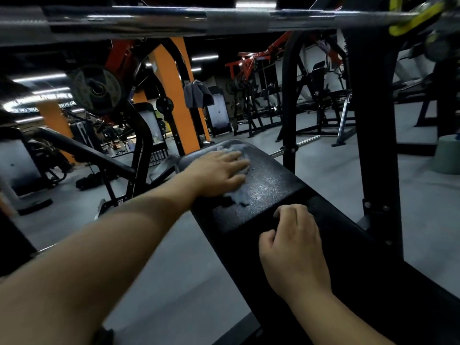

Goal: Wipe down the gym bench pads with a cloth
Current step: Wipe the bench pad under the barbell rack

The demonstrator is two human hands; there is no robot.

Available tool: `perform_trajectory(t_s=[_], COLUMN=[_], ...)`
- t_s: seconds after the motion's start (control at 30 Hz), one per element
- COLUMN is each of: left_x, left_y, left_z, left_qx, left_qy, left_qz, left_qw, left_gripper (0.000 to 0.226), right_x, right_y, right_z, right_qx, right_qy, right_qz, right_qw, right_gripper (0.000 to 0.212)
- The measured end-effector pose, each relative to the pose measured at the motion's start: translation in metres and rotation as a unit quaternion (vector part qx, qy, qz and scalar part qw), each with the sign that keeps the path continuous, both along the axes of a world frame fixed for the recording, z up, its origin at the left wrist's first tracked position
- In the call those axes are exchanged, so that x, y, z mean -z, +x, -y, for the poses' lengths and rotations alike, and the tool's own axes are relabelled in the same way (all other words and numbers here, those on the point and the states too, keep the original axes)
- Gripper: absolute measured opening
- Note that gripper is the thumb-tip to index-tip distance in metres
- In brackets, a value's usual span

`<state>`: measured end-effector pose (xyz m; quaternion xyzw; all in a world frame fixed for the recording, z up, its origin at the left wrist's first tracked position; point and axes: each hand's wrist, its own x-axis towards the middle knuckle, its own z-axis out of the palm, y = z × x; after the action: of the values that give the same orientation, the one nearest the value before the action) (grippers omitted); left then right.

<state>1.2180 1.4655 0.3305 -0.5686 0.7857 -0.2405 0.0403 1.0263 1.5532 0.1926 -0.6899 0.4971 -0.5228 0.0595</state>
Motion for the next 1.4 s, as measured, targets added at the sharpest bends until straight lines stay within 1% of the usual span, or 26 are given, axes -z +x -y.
perform_trajectory(t_s=[0.03,0.07,0.13,0.2,0.23,0.27,0.3,0.37,0.4,0.43,0.5,0.6,0.67,0.73,0.8,0.83,0.87,0.9,1.0,1.03,1.07,1.13,1.17,1.23,1.33,1.4], left_x=[0.002,0.009,0.033,0.046,0.044,0.039,0.033,0.022,0.021,0.023,0.032,0.037,0.036,0.034,0.036,0.036,0.036,0.037,0.034,0.032,0.031,0.033,0.039,0.057,0.074,0.072], left_y=[-0.009,-0.025,-0.059,-0.068,-0.063,-0.057,-0.049,-0.035,-0.027,-0.023,-0.019,-0.018,-0.016,-0.014,-0.014,-0.015,-0.016,-0.016,-0.021,-0.026,-0.033,-0.048,-0.056,-0.067,-0.071,-0.072], left_z=[0.004,0.005,-0.006,-0.03,-0.039,-0.045,-0.048,-0.052,-0.048,-0.045,-0.039,-0.033,-0.033,-0.036,-0.036,-0.035,-0.035,-0.035,-0.038,-0.04,-0.044,-0.058,-0.066,-0.079,-0.087,-0.088], left_qx=[-0.047,-0.049,0.052,0.169,0.195,0.199,0.178,0.11,0.072,0.034,0.006,0.013,0.018,0.017,0.023,0.023,0.021,0.017,-0.008,-0.017,-0.014,0.017,0.033,0.044,0.032,0.027], left_qy=[-0.016,-0.02,0.007,0.049,0.057,0.056,0.051,0.015,-0.011,-0.037,-0.053,-0.051,-0.04,-0.032,-0.039,-0.041,-0.041,-0.037,-0.002,0.009,0.01,0.002,0.004,0.014,0.004,0.005], left_qz=[-0.023,-0.047,-0.049,-0.032,-0.048,-0.089,-0.16,-0.318,-0.349,-0.328,-0.238,-0.201,-0.187,-0.193,-0.19,-0.182,-0.166,-0.151,-0.109,-0.101,-0.1,-0.131,-0.153,-0.158,-0.122,-0.112], left_qw=[0.999,0.997,0.997,0.984,0.978,0.974,0.97,0.942,0.934,0.943,0.97,0.978,0.981,0.98,0.981,0.982,0.985,0.988,0.994,0.995,0.995,0.991,0.988,0.986,0.992,0.993], left_gripper=[0.059,0.058,0.052,0.047,0.049,0.054,0.06,0.064,0.062,0.06,0.055,0.054,0.063,0.071,0.072,0.071,0.067,0.061,0.052,0.053,0.052,0.05,0.049,0.051,0.054,0.055], right_x=[0.0,0.0,-0.001,-0.002,-0.003,-0.004,-0.006,-0.006,-0.009,-0.015,-0.033,-0.066,-0.07,-0.058,-0.04,-0.029,-0.019,-0.015,-0.027,-0.034,-0.037,-0.026,-0.015,0.003,0.002,-0.002], right_y=[0.0,0.0,-0.001,-0.002,-0.002,-0.003,-0.003,-0.003,-0.005,-0.006,-0.006,0.013,0.035,0.049,0.035,0.021,0.003,-0.013,-0.033,-0.025,-0.014,0.001,-0.004,-0.035,-0.068,-0.053], right_z=[0.001,0.0,-0.002,-0.003,-0.004,-0.005,-0.007,-0.012,-0.011,-0.007,0.015,0.065,0.076,0.059,0.022,0.012,0.011,0.022,0.063,0.061,0.051,0.009,-0.017,-0.023,0.027,0.027], right_qx=[0.0,0.0,-0.008,-0.005,-0.002,0.0,0.002,-0.001,-0.005,-0.007,-0.001,0.006,0.015,0.008,-0.074,-0.112,-0.128,-0.112,0.009,0.039,0.031,-0.07,-0.126,-0.159,-0.043,0.016], right_qy=[-0.001,0.003,0.014,-0.002,-0.008,-0.008,-0.006,-0.007,-0.011,-0.011,0.032,0.173,0.209,0.159,0.056,0.023,0.023,0.05,0.172,0.177,0.158,0.07,0.035,0.038,0.14,0.151], right_qz=[-0.003,-0.003,0.007,0.025,0.03,0.025,0.012,-0.023,-0.043,-0.067,-0.109,-0.139,-0.153,-0.174,-0.216,-0.211,-0.207,-0.199,-0.11,-0.104,-0.117,-0.163,-0.187,-0.214,-0.143,-0.138], right_qw=[1.0,1.0,1.0,1.0,1.0,1.0,1.0,1.0,0.999,0.998,0.994,0.975,0.966,0.972,0.972,0.971,0.97,0.972,0.979,0.978,0.98,0.982,0.974,0.963,0.979,0.979], right_gripper=[0.026,0.026,0.023,0.02,0.02,0.022,0.027,0.041,0.047,0.051,0.054,0.059,0.06,0.059,0.059,0.058,0.057,0.054,0.045,0.043,0.042,0.05,0.057,0.065,0.057,0.062])
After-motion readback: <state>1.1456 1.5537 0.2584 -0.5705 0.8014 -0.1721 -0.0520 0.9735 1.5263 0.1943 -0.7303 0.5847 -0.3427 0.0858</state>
